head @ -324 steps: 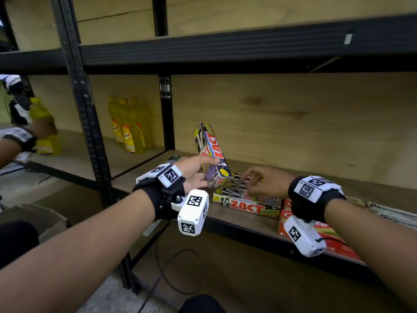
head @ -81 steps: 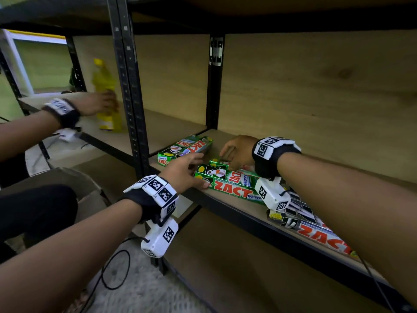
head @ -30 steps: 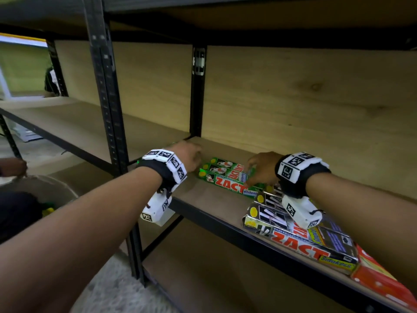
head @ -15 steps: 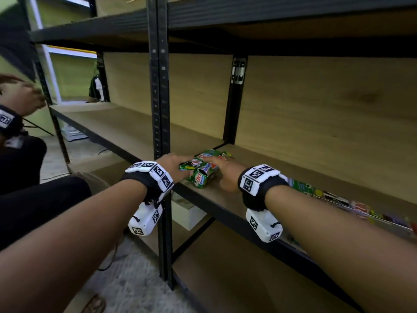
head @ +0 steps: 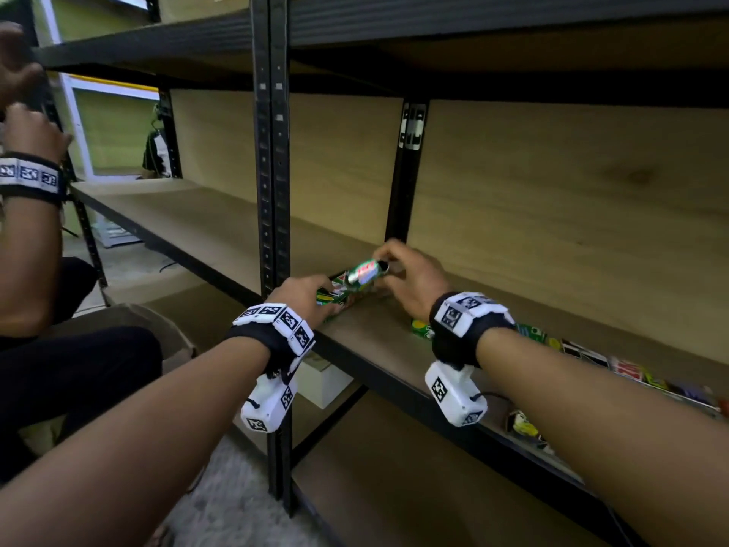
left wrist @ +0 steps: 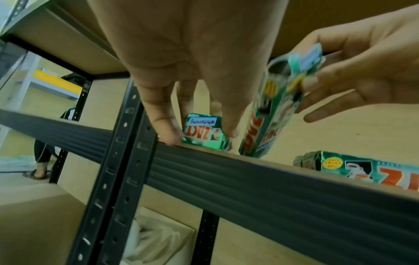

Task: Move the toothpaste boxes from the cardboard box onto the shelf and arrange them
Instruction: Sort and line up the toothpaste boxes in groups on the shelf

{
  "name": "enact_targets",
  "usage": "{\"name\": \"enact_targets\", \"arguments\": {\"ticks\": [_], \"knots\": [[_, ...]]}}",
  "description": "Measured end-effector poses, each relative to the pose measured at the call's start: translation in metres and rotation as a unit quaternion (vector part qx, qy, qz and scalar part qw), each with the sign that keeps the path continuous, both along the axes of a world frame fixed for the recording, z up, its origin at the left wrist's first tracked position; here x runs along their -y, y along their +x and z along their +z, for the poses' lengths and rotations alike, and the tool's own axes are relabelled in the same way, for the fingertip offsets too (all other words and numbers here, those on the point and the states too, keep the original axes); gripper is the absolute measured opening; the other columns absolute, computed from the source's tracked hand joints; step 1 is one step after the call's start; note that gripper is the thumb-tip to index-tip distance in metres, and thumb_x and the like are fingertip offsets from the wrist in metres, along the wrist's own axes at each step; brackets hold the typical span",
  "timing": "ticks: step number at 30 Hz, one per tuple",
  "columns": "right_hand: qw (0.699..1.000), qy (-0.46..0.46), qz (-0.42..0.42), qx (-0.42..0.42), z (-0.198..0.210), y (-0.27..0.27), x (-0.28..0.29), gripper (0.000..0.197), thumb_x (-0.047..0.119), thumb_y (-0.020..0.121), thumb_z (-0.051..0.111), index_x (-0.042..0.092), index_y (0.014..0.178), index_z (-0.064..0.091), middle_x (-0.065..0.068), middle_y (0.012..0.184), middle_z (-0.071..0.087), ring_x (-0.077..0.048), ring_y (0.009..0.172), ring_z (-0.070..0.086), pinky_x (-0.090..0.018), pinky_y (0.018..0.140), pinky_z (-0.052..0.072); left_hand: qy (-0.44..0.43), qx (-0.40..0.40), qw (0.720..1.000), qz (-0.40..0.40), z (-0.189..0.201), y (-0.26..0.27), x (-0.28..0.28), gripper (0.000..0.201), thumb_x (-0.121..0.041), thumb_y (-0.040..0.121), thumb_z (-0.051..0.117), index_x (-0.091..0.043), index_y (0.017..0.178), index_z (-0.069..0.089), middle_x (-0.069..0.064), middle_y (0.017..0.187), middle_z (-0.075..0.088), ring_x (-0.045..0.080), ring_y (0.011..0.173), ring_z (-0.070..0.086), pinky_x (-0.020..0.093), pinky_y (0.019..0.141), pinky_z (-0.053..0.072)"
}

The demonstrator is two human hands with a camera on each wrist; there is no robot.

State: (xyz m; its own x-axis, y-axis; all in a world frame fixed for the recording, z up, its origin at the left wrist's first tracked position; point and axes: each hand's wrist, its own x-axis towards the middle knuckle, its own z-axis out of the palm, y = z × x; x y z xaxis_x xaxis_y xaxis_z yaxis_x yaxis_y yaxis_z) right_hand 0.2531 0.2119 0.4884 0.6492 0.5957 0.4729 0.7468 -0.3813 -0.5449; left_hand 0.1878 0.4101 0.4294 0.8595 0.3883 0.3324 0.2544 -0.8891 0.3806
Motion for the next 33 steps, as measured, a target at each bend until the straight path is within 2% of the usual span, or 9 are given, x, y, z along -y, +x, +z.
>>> {"name": "enact_targets", "arguments": {"ticks": [4,7,9,13,19,23,25,28,33], "knots": [[0.99,0.108,-0.027,-0.084,0.032,0.004,0.02,0.021,0.015,0.088,0.07,0.028,0.104,0.063,0.006,0.104,0.07,-0.014,0.096,0.065,-0.03,0.081,0.055,-0.032,-0.001,0.999,-0.006,0.001,-0.006,0.003,0.027,-0.041,0.085,0.071,-0.033,0.11,0.064,0.001,0.081,0.064,0.018,0.062,0.062,0.026,0.053,0.049],[0.971,0.151,-0.001,-0.186,0.052,-0.003,0.038,0.025,0.016,0.094,0.065,0.022,0.118,0.06,0.002,0.114,0.066,-0.019,0.102,0.066,-0.046,0.084,0.059,-0.048,-0.018,0.997,-0.05,0.006,-0.017,-0.004,0.024,-0.035,0.084,0.073,-0.036,0.107,0.066,0.001,0.103,0.068,0.015,0.079,0.066,0.028,0.069,0.056],[0.96,0.158,0.012,-0.23,0.061,-0.01,0.049,0.034,0.014,0.097,0.061,0.016,0.13,0.054,-0.002,0.123,0.063,-0.016,0.101,0.066,-0.043,0.079,0.06,-0.041,-0.045,0.995,-0.084,0.012,-0.026,-0.008,0.026,-0.03,0.085,0.074,-0.039,0.108,0.067,-0.003,0.112,0.066,0.012,0.089,0.063,0.023,0.073,0.051],[0.963,0.142,0.034,-0.228,0.079,-0.018,0.069,0.039,0.012,0.098,0.059,0.03,0.131,0.053,-0.006,0.119,0.066,-0.016,0.096,0.068,-0.039,0.071,0.062,-0.028,-0.107,0.979,-0.169,0.029,-0.044,-0.011,0.033,-0.021,0.089,0.071,-0.033,0.119,0.067,-0.013,0.108,0.062,-0.002,0.081,0.059,0.005,0.063,0.041],[0.976,0.089,0.045,-0.193,0.096,-0.017,0.082,0.033,0.016,0.1,0.056,0.036,0.126,0.059,-0.005,0.112,0.071,-0.02,0.098,0.071,-0.047,0.078,0.061,-0.065,-0.179,0.952,-0.239,0.054,-0.065,-0.028,0.037,-0.02,0.09,0.067,-0.036,0.123,0.062,-0.013,0.117,0.065,-0.001,0.093,0.068,0.02,0.076,0.057],[0.975,0.065,0.046,-0.205,0.091,-0.009,0.082,0.031,0.015,0.1,0.056,0.038,0.12,0.063,-0.005,0.111,0.072,-0.024,0.099,0.072,-0.048,0.078,0.061,-0.102,-0.199,0.935,-0.274,0.063,-0.075,-0.03,0.053,-0.057,0.068,0.063,-0.046,0.12,0.062,-0.011,0.12,0.067,0.006,0.099,0.07,0.037,0.085,0.059],[0.976,0.043,0.047,-0.206,0.086,-0.005,0.08,0.031,0.014,0.1,0.055,0.037,0.119,0.064,-0.004,0.112,0.072,-0.023,0.097,0.071,-0.045,0.077,0.061,-0.116,-0.208,0.926,-0.294,0.062,-0.073,-0.024,0.043,-0.048,0.078,0.065,-0.043,0.121,0.063,-0.009,0.123,0.066,0.011,0.103,0.069,0.04,0.087,0.058],[0.977,-0.005,0.04,-0.207,0.082,-0.001,0.08,0.032,0.015,0.102,0.053,0.038,0.12,0.065,0.002,0.108,0.073,-0.015,0.089,0.071,-0.032,0.067,0.061,-0.147,-0.209,0.91,-0.325,0.058,-0.067,-0.011,0.036,-0.016,0.092,0.065,-0.036,0.122,0.064,-0.007,0.127,0.064,0.014,0.109,0.067,0.04,0.09,0.057],[0.97,-0.081,0.025,-0.23,0.079,0.009,0.082,0.031,0.021,0.103,0.051,0.043,0.117,0.067,0.0,0.107,0.073,-0.02,0.095,0.072,-0.036,0.074,0.06,-0.175,-0.204,0.892,-0.364,0.052,-0.057,0.003,0.037,-0.011,0.092,0.064,-0.031,0.124,0.065,-0.005,0.131,0.062,0.018,0.112,0.066,0.043,0.092,0.056]]}}
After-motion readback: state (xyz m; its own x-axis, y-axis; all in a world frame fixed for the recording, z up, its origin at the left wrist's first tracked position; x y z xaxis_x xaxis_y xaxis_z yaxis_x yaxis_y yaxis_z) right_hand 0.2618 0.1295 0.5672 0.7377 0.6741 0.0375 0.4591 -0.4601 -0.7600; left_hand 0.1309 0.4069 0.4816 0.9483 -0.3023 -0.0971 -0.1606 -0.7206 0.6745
